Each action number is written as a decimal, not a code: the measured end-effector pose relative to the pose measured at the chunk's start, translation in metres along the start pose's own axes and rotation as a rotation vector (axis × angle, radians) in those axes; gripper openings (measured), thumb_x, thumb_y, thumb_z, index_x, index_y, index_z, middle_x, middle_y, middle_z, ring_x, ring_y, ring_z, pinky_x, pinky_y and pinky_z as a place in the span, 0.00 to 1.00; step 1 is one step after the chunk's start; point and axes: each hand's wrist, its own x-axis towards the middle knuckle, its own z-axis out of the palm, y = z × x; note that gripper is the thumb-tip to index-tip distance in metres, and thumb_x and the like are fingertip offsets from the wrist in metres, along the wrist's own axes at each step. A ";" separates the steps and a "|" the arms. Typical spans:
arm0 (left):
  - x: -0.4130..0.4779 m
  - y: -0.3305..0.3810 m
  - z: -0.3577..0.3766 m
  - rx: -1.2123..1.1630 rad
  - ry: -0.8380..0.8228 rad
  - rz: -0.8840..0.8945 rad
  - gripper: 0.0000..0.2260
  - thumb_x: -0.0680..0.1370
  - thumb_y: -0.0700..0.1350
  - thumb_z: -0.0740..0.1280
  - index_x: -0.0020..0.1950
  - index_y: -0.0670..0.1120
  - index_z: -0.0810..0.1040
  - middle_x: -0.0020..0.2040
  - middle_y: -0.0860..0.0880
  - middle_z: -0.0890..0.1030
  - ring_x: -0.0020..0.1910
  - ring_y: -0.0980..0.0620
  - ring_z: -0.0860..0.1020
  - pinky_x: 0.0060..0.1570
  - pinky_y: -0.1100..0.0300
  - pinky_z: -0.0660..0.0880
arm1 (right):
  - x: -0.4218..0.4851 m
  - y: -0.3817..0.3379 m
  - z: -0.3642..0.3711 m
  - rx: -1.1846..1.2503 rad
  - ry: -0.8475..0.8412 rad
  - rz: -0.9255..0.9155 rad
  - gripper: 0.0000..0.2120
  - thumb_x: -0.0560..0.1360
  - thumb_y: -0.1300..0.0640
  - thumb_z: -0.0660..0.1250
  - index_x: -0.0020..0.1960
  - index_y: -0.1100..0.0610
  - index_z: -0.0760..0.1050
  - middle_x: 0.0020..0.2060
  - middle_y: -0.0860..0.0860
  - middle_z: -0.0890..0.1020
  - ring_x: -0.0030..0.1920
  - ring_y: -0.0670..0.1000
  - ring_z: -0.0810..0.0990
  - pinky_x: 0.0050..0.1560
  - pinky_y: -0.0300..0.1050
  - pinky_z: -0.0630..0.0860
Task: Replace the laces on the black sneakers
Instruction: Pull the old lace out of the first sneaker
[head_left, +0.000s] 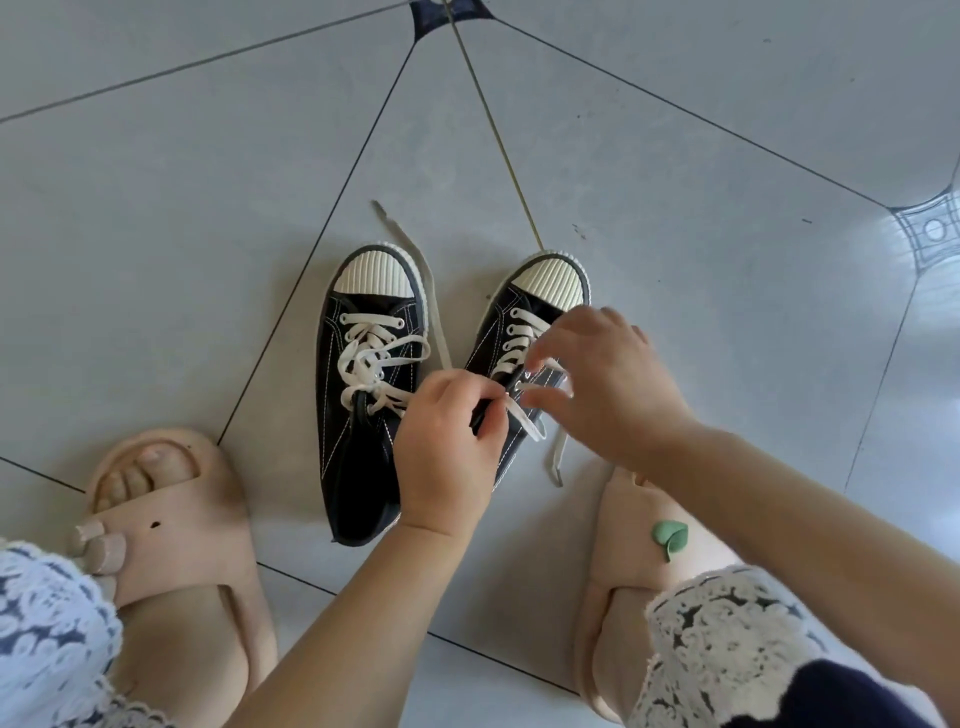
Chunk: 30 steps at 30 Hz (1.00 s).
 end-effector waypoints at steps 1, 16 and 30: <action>0.000 0.000 0.000 0.002 -0.005 -0.002 0.04 0.68 0.34 0.72 0.38 0.40 0.79 0.37 0.45 0.78 0.35 0.46 0.76 0.36 0.60 0.69 | -0.001 -0.002 0.007 -0.094 -0.014 -0.011 0.07 0.71 0.50 0.69 0.47 0.50 0.79 0.50 0.47 0.75 0.54 0.50 0.69 0.54 0.40 0.58; -0.002 -0.001 0.003 -0.007 0.041 0.046 0.03 0.68 0.34 0.71 0.38 0.40 0.78 0.37 0.46 0.77 0.34 0.47 0.76 0.35 0.59 0.70 | -0.010 0.017 -0.011 0.027 0.087 0.136 0.09 0.68 0.60 0.73 0.47 0.59 0.79 0.52 0.58 0.76 0.53 0.60 0.74 0.54 0.48 0.68; -0.002 -0.003 0.002 -0.025 0.027 0.026 0.04 0.68 0.34 0.72 0.40 0.40 0.79 0.39 0.45 0.78 0.35 0.47 0.76 0.38 0.65 0.69 | -0.004 0.013 0.002 -0.095 0.032 0.065 0.08 0.72 0.49 0.69 0.47 0.52 0.80 0.49 0.49 0.78 0.54 0.53 0.72 0.52 0.42 0.59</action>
